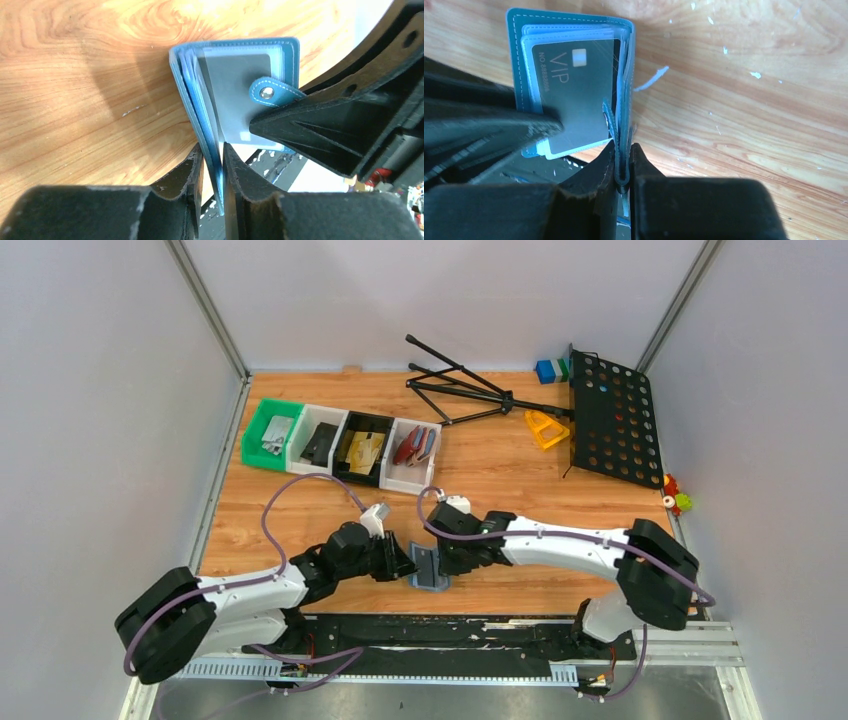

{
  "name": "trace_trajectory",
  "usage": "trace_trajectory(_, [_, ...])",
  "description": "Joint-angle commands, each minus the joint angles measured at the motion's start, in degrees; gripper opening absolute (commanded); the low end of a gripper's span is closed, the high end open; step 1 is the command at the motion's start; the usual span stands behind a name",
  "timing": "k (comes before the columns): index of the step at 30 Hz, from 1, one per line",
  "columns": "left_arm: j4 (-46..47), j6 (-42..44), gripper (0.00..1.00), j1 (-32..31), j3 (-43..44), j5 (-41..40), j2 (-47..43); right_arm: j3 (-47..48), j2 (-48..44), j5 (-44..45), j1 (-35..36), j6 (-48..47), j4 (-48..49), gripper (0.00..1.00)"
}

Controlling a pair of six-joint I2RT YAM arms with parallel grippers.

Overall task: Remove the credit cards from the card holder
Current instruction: Remove the credit card from the card holder.

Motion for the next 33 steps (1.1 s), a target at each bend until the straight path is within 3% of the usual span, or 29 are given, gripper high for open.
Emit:
trace_trajectory(1, [6.8,0.0,0.26,2.2,-2.2,1.8,-3.4,-7.7,-7.3,-8.5,-1.6,-3.3,8.7,0.00])
trace_trajectory(5, [8.0,0.3,0.26,2.7,-1.7,3.8,-2.2,-13.0,-12.3,-12.2,-2.4,-3.0,16.3,0.00])
trace_trajectory(11, [13.7,-1.3,0.41,2.7,-0.7,8.2,4.6,-14.1,-13.7,-11.8,-3.0,-2.9,16.8,0.00])
trace_trajectory(17, [16.3,-2.8,0.39,2.7,-1.1,9.9,7.4,-14.9,-15.0,-10.1,-3.2,-1.8,16.6,0.00])
trace_trajectory(25, [15.5,-2.5,0.42,2.7,-2.3,12.7,3.4,-19.1,-20.0,-11.4,-4.3,-1.9,20.7,0.00])
trace_trajectory(28, [13.3,-1.7,0.34,2.7,-2.6,12.2,0.7,-20.5,-21.5,-12.1,-4.4,-2.1,22.7,0.00])
trace_trajectory(33, [11.7,-0.8,0.02,2.8,-2.1,13.2,-1.1,-22.0,-23.5,-11.9,-4.7,-2.6,23.4,0.00])
